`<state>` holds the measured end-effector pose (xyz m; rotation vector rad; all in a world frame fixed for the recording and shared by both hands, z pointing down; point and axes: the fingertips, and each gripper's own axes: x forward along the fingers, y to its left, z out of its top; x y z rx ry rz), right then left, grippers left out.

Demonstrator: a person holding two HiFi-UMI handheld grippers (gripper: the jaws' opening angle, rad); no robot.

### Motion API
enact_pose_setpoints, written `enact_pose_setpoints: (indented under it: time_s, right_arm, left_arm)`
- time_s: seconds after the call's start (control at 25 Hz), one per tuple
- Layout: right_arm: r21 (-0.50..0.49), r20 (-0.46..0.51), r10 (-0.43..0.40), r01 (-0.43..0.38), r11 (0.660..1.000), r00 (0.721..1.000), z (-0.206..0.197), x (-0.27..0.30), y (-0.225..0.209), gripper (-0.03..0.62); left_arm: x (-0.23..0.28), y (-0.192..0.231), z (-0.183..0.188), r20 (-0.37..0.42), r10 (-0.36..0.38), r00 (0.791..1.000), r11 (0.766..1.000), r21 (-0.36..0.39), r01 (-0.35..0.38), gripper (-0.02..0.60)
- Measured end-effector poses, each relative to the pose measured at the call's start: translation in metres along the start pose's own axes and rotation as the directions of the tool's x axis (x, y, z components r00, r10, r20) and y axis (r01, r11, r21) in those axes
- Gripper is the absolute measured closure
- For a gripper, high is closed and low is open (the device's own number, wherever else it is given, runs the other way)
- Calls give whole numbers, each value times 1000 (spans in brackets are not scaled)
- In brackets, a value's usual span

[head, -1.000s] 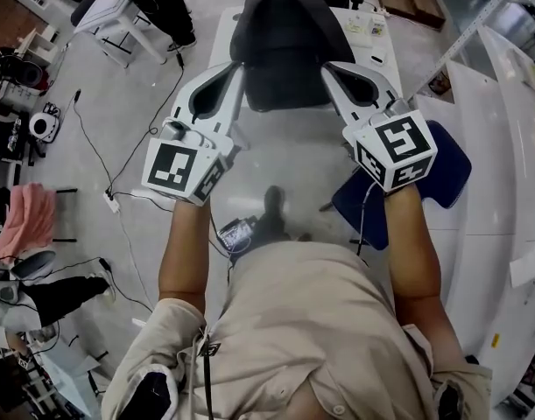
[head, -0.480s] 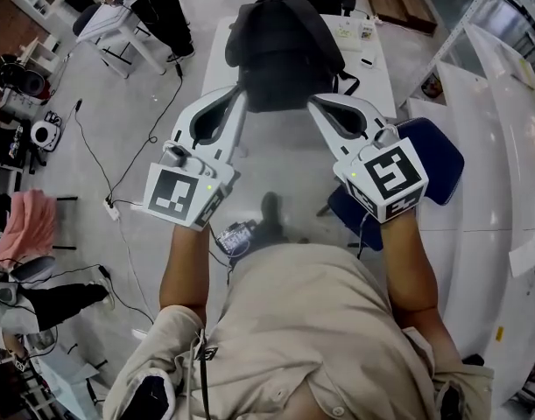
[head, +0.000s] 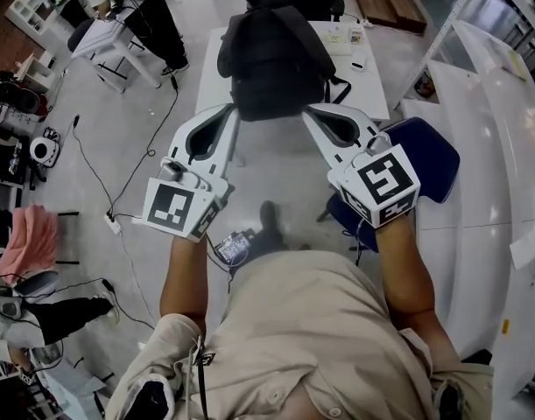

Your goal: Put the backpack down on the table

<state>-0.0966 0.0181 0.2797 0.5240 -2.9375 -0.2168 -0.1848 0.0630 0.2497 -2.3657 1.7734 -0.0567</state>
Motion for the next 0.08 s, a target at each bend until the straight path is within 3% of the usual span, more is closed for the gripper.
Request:
enact_pose_setpoints:
  time_s: [0.08]
  right_arm:
    - [5,-3,0,0,1000,1000,-1,-1,1,571]
  left_arm:
    - [-2,-1,-2,-6,1,1000,1000,-5,-1,568]
